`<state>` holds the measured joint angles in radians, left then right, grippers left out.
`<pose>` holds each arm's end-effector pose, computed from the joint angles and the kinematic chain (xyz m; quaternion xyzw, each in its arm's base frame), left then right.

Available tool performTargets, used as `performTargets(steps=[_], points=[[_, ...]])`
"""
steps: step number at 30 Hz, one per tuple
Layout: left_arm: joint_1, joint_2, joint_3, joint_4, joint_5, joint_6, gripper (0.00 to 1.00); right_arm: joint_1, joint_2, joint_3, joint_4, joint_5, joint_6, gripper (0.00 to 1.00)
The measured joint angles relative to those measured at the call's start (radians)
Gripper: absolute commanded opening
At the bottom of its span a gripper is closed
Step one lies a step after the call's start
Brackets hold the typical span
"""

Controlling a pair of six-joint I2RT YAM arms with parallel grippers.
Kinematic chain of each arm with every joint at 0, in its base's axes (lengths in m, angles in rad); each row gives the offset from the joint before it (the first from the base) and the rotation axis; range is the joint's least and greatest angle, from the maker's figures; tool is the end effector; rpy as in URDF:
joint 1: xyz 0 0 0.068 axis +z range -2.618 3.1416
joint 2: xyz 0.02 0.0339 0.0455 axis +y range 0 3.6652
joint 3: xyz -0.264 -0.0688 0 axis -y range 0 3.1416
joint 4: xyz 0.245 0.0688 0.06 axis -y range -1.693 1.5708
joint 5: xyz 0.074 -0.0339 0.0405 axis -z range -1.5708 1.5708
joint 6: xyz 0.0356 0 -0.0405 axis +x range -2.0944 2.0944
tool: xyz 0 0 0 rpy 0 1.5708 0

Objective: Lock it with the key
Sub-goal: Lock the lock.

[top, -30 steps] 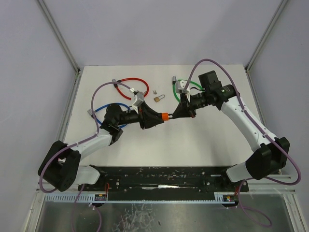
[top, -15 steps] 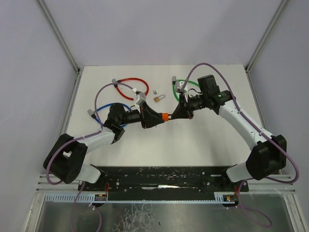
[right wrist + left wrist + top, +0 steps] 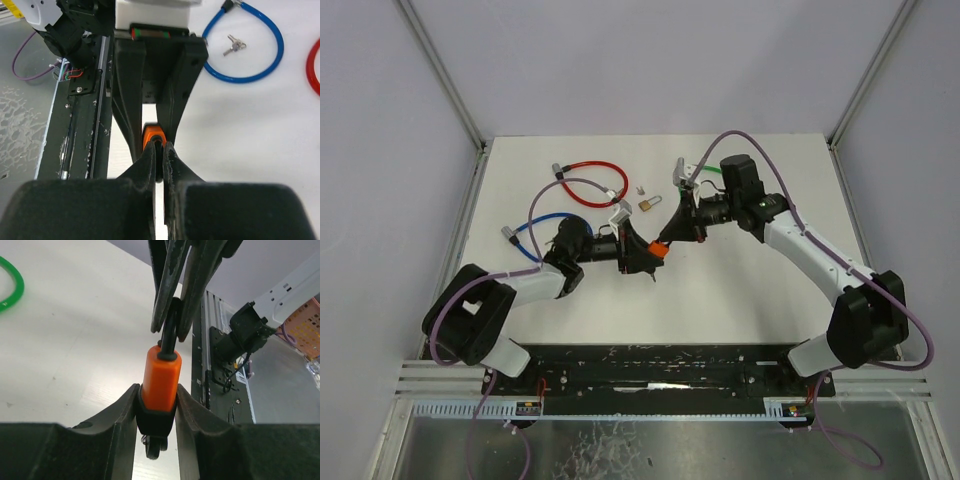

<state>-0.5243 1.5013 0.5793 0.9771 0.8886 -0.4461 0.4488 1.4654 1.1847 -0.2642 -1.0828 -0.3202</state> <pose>0.2405 -0.1710 0.2232 0.3362 0.6079 -0.5672 0.4423 0.2763 0.1680 0.3188 -0.5145 0.5973 0.4751 0.3908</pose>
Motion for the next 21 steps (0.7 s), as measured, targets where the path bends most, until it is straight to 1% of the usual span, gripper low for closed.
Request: performTargets(steps=[4,8,11,15,21], points=[[0.013,-0.001,-0.024,-0.015,0.028,0.006,0.00,0.047,0.033,0.003,0.036,0.000,-0.031,0.00],[0.041,-0.018,-0.061,-0.055,0.027,0.043,0.00,0.068,0.098,0.034,0.001,0.005,-0.109,0.00],[0.042,-0.013,-0.078,-0.086,0.012,0.086,0.00,0.080,0.127,0.039,-0.034,0.023,-0.166,0.00],[0.040,0.026,-0.094,-0.087,0.006,0.126,0.00,0.106,0.149,0.028,-0.062,0.054,-0.219,0.00],[0.041,0.093,-0.117,-0.127,-0.012,0.220,0.00,0.130,0.242,0.020,-0.082,0.062,-0.278,0.00]])
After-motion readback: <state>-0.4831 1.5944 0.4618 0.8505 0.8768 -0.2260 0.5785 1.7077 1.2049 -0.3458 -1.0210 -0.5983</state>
